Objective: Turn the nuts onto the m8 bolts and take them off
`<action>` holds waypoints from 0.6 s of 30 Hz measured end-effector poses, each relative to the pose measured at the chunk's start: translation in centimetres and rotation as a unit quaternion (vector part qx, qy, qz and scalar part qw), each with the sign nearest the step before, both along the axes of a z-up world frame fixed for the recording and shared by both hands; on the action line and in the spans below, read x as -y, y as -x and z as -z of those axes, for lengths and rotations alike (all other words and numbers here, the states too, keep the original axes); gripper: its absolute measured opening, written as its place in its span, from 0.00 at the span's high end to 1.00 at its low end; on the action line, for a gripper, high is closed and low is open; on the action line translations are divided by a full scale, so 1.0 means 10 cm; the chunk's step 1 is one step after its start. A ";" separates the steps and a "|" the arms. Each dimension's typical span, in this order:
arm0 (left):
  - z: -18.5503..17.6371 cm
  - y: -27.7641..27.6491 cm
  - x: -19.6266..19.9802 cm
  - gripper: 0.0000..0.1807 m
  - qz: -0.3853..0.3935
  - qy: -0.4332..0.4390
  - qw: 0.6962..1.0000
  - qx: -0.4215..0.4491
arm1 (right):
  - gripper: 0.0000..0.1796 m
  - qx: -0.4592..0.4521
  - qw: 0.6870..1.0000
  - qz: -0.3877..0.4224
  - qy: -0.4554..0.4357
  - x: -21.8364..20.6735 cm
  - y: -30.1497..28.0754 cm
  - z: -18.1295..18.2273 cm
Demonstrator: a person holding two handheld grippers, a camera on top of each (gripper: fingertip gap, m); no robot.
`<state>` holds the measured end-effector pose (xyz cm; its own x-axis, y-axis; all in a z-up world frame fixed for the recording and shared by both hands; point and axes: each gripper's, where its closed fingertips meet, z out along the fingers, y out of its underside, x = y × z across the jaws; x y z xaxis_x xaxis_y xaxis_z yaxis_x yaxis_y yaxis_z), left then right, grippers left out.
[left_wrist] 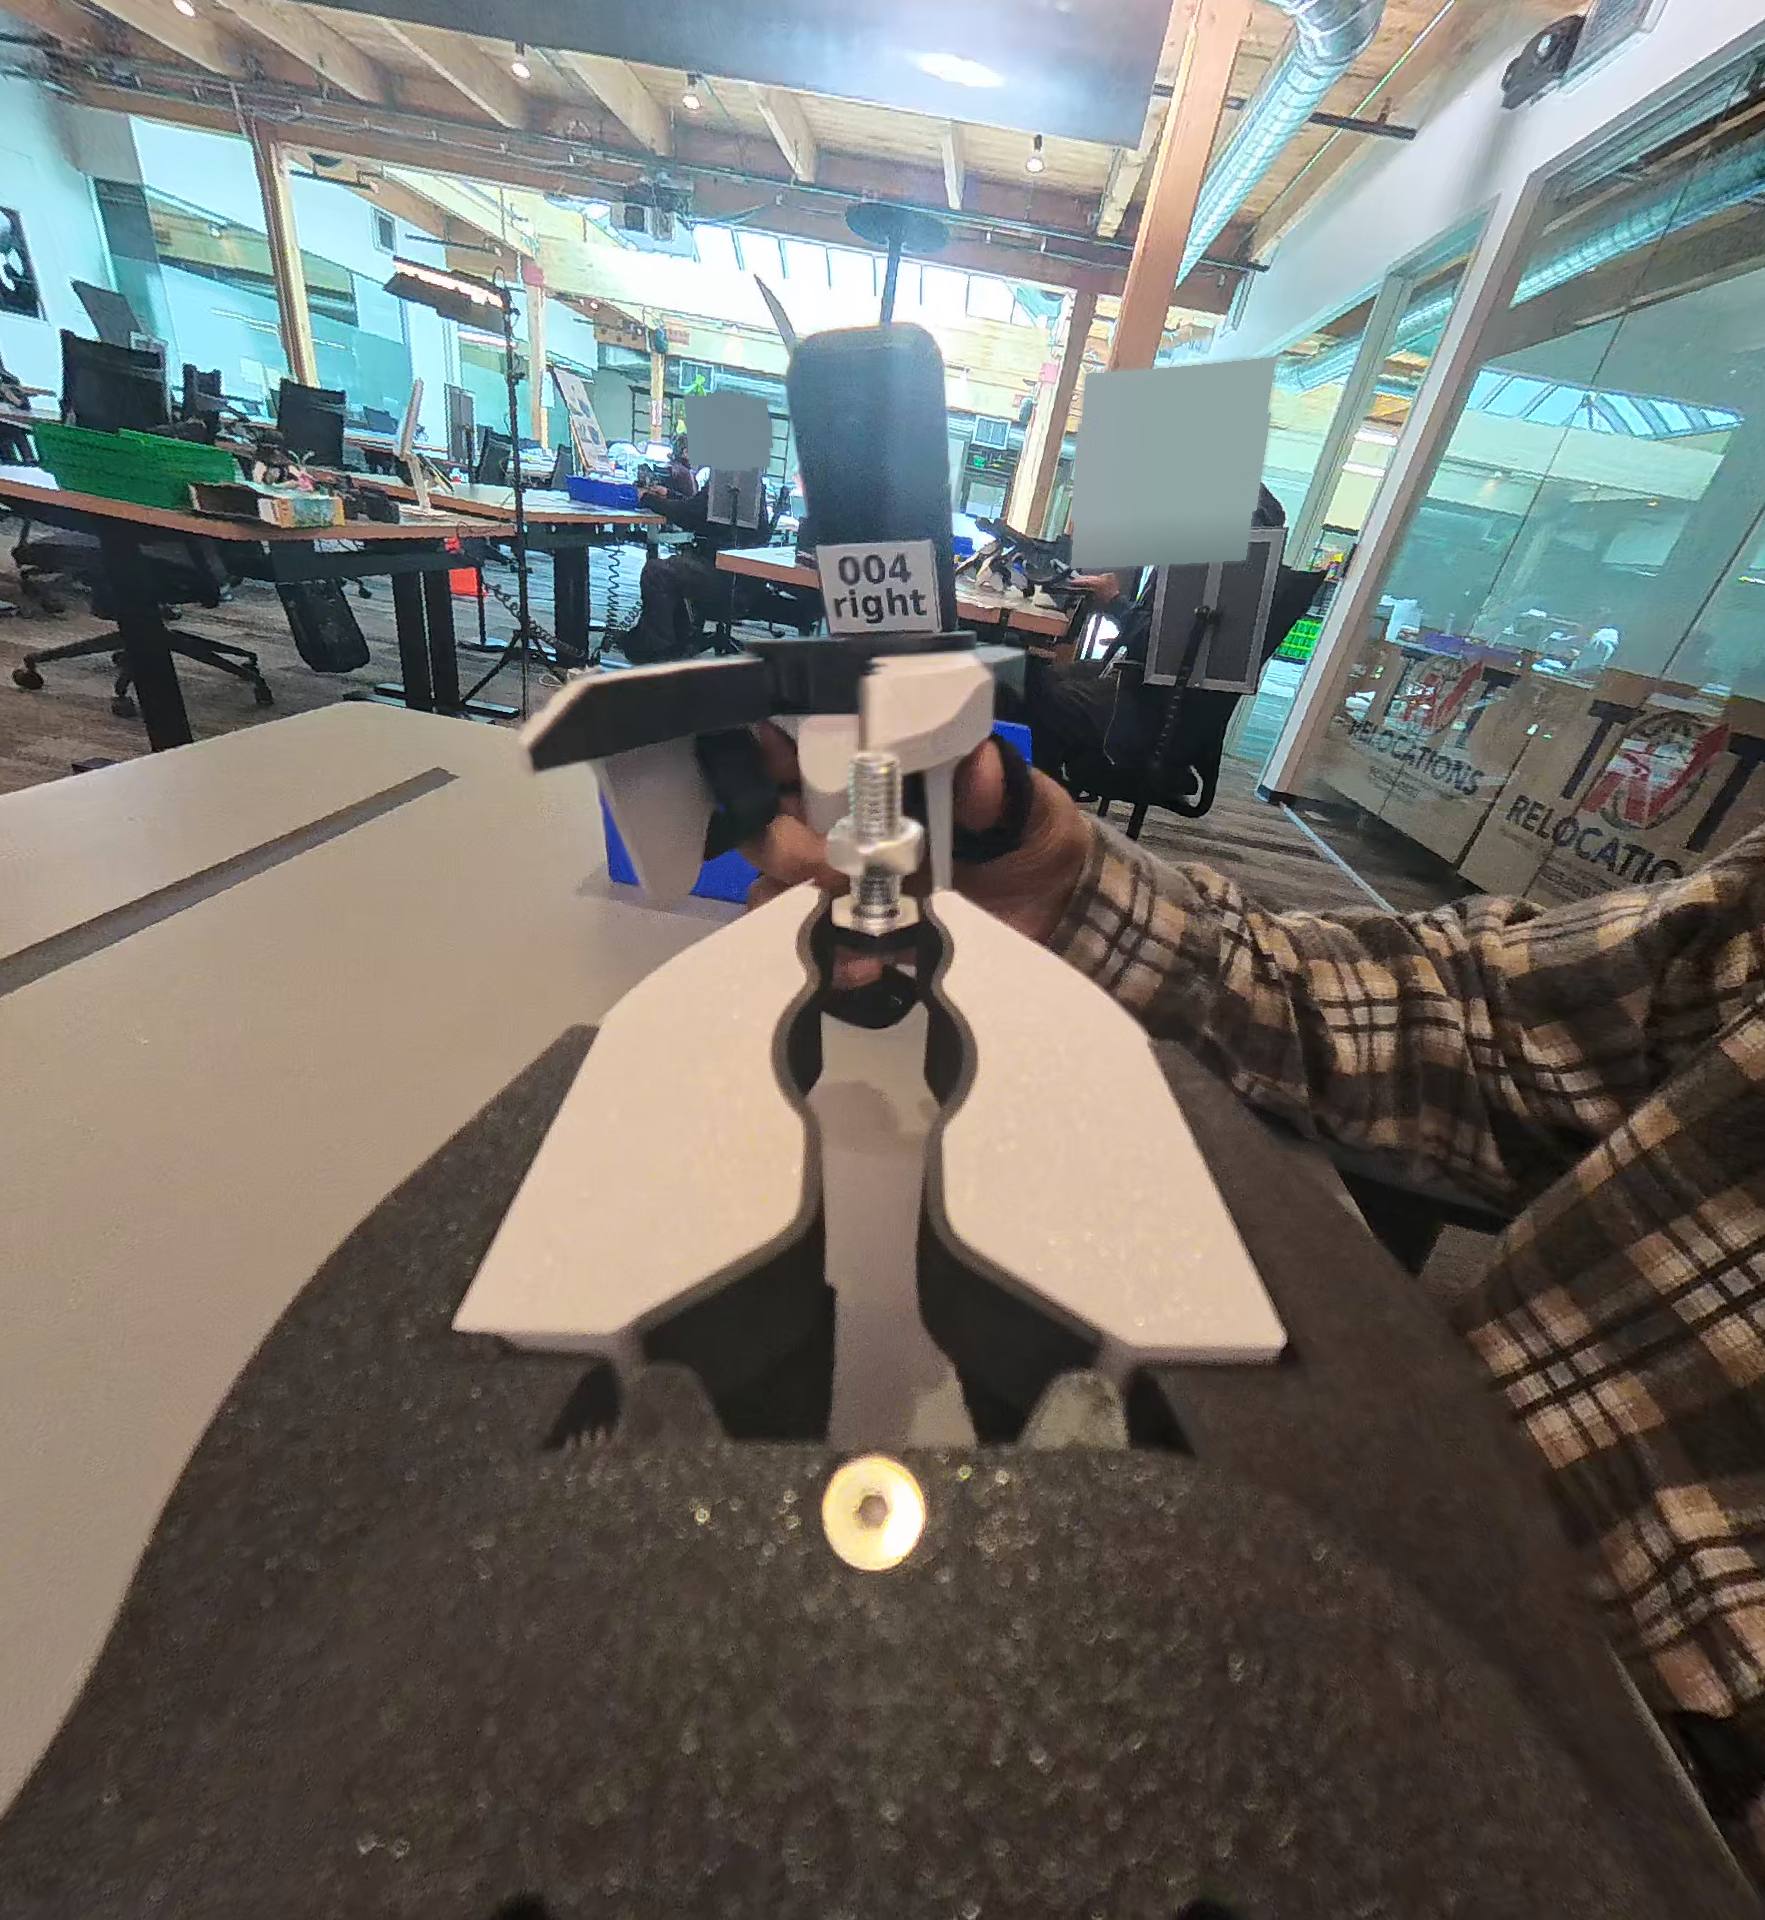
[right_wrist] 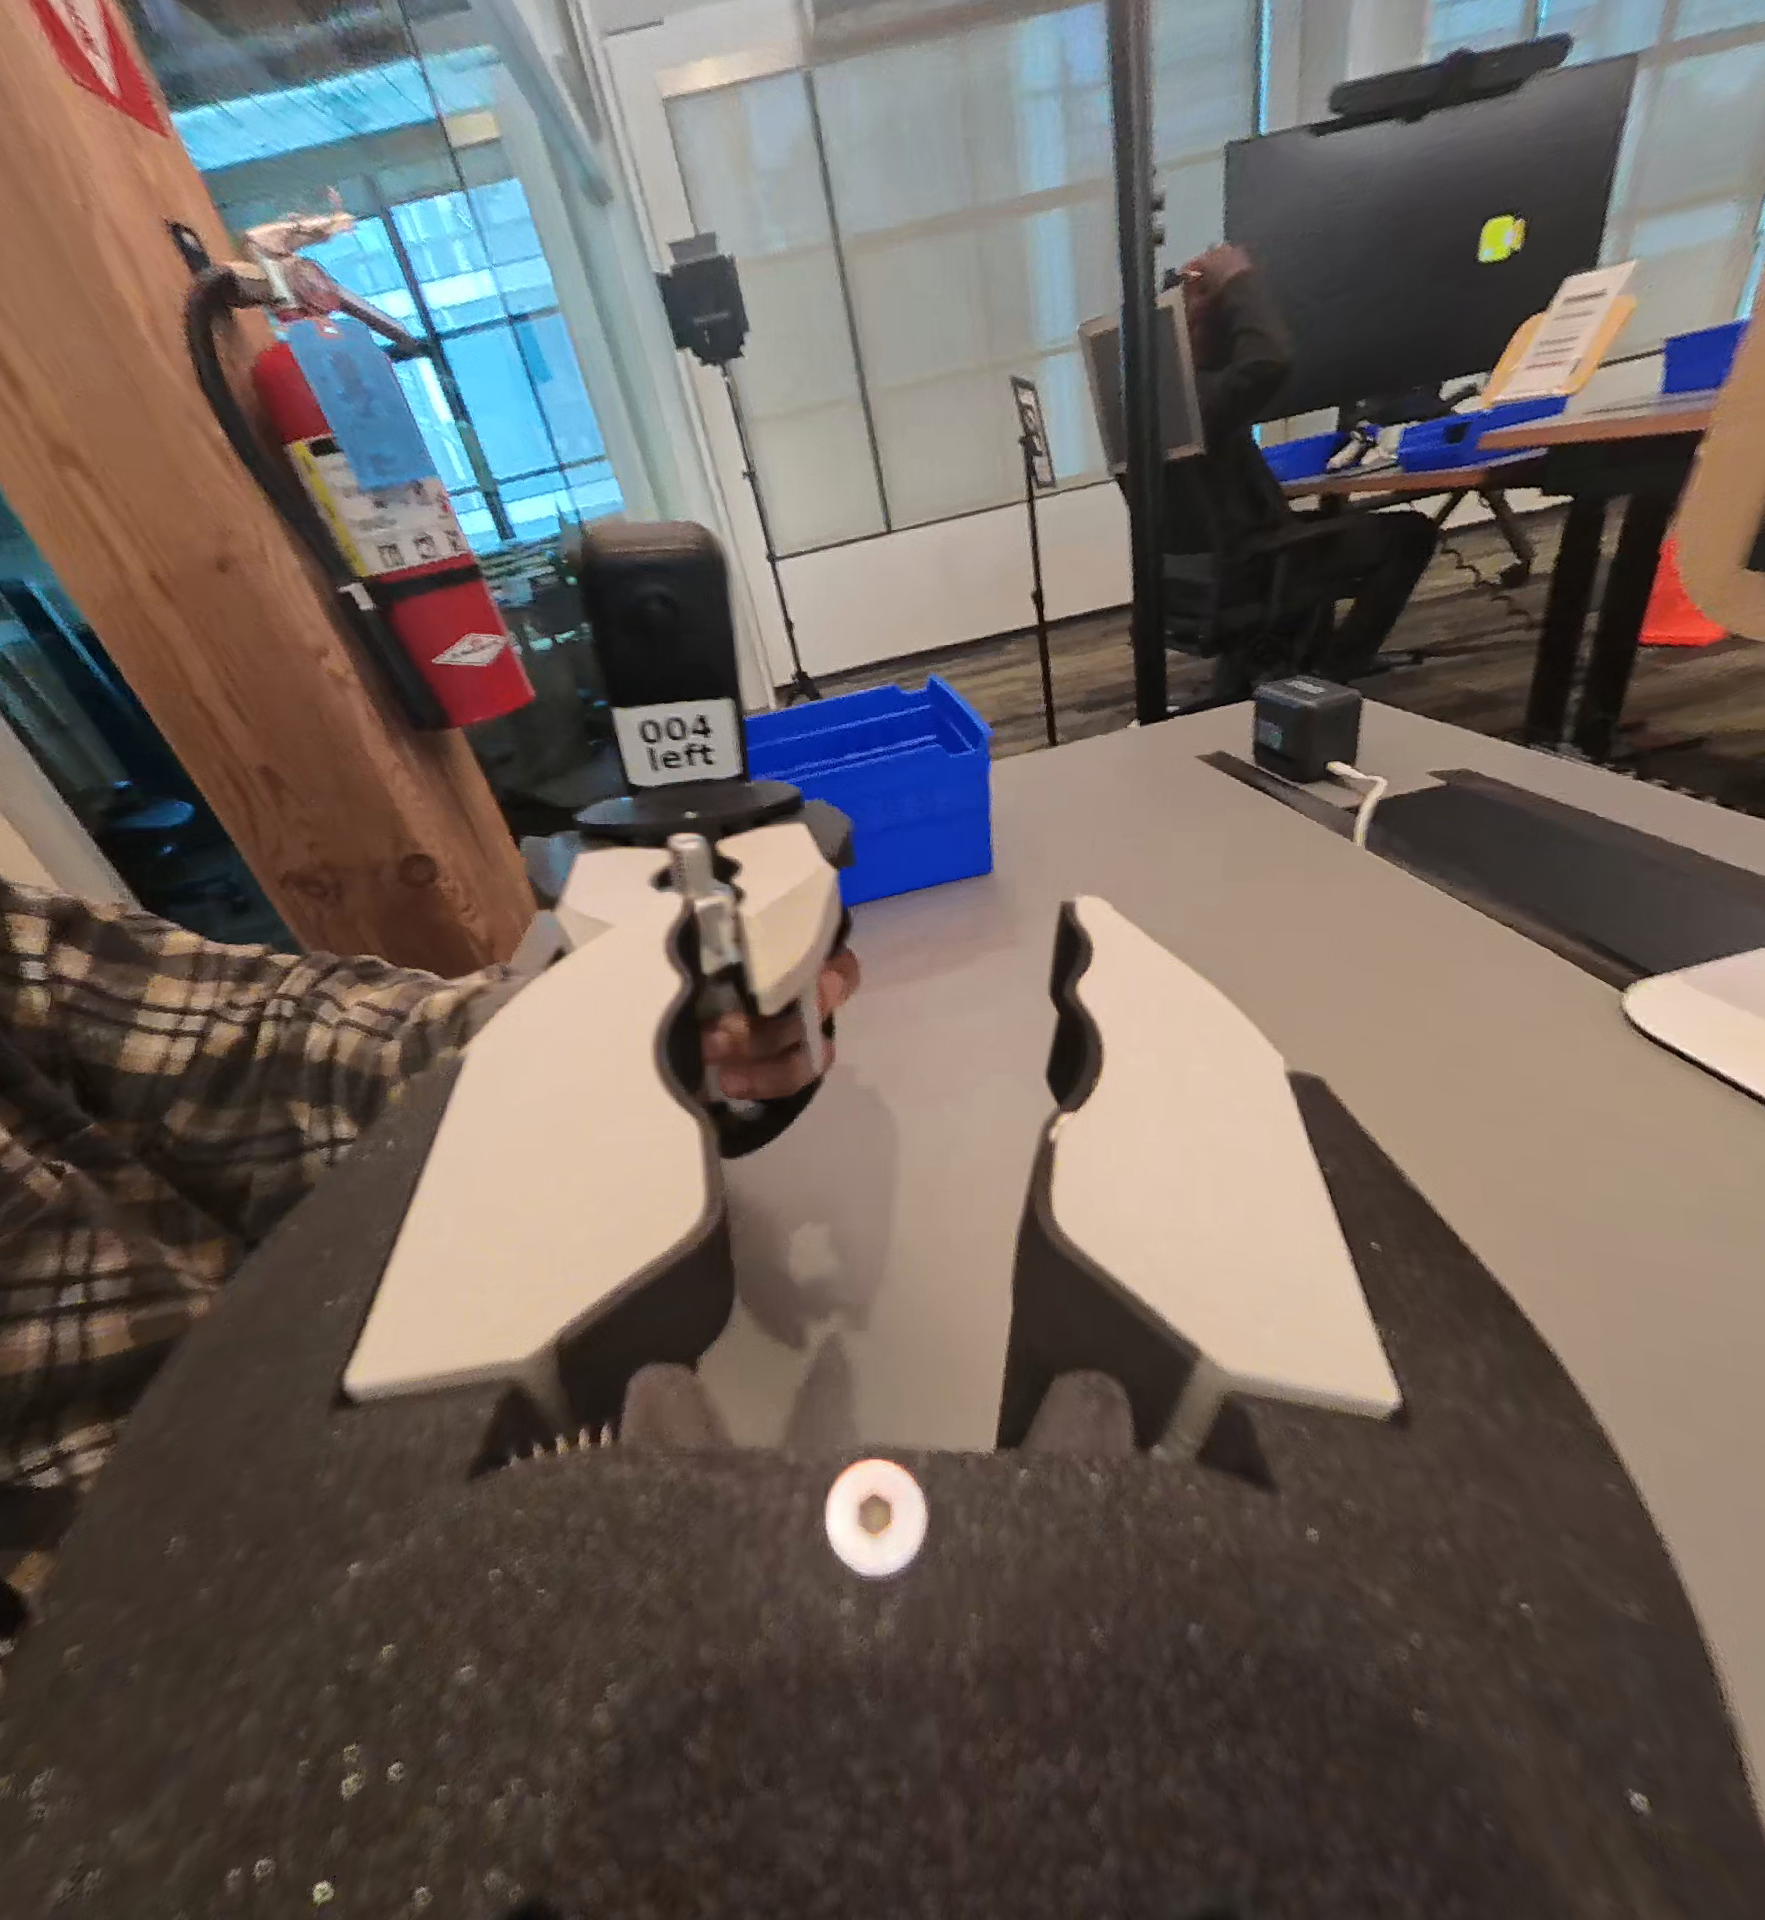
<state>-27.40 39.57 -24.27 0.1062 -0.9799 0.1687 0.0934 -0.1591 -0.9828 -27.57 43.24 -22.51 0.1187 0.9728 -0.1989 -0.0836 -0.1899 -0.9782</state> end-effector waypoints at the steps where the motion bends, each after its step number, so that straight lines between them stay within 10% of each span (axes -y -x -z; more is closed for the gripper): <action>1: 0.01 -0.01 0.00 0.92 0.001 0.002 1.000 -0.001 | 0.64 0.002 1.000 -0.009 -0.005 0.05 0.06 -0.01; 18: 0.02 -0.03 0.02 0.92 -0.001 -0.009 1.000 0.004 | 0.59 0.005 1.000 0.012 0.006 -0.03 -0.01 0.02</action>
<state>-27.09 39.38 -24.50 0.1073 -0.9826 0.1514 0.1016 -0.1406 -0.9848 -27.42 43.54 -22.75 0.1433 0.9675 -0.2084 -0.0780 -0.1989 -0.9769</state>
